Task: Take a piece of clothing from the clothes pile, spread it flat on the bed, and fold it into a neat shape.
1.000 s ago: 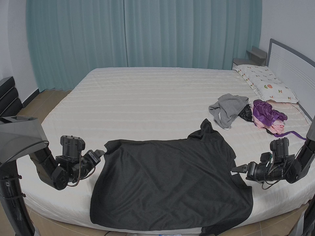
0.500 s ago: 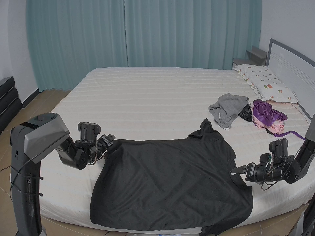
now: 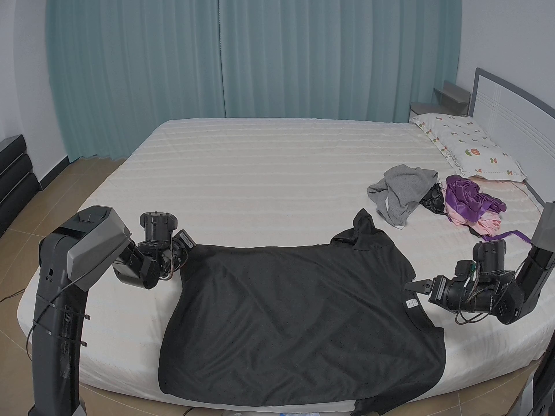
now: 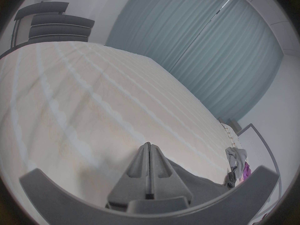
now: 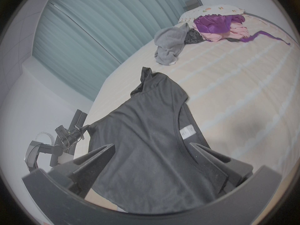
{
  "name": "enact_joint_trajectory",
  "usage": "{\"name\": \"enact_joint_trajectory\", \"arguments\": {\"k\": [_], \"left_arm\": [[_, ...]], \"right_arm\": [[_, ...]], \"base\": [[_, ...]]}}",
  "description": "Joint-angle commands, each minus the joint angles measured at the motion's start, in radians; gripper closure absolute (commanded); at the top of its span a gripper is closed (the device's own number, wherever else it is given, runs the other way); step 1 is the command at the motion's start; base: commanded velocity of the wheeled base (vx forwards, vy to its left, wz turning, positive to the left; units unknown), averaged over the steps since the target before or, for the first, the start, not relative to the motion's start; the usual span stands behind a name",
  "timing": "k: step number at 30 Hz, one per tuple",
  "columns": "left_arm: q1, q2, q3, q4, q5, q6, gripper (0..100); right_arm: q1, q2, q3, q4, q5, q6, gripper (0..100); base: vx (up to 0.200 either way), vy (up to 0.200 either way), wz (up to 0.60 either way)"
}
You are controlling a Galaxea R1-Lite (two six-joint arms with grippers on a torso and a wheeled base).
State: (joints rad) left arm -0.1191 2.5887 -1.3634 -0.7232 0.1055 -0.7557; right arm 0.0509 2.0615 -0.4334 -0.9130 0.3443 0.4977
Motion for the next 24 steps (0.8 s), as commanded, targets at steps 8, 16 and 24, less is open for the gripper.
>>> {"name": "enact_joint_trajectory", "arguments": {"k": [8,16,24], "left_arm": [[0.027,0.004,-0.103,0.010,-0.003,0.053,100],[0.026,0.002,-0.148,0.019,0.005,0.055,100],[0.027,-0.004,-0.146,0.045,0.006,0.055,100]], "right_arm": [[0.011,0.232,-0.343,-0.040,-0.120,-0.001,0],[0.020,0.465,-0.728,0.063,-0.126,-0.002,0],[0.009,0.632,-1.030,0.212,-0.131,-0.005,0]], "base": [[0.000,0.000,0.00],[0.000,0.000,0.00],[0.000,0.000,0.00]]}}
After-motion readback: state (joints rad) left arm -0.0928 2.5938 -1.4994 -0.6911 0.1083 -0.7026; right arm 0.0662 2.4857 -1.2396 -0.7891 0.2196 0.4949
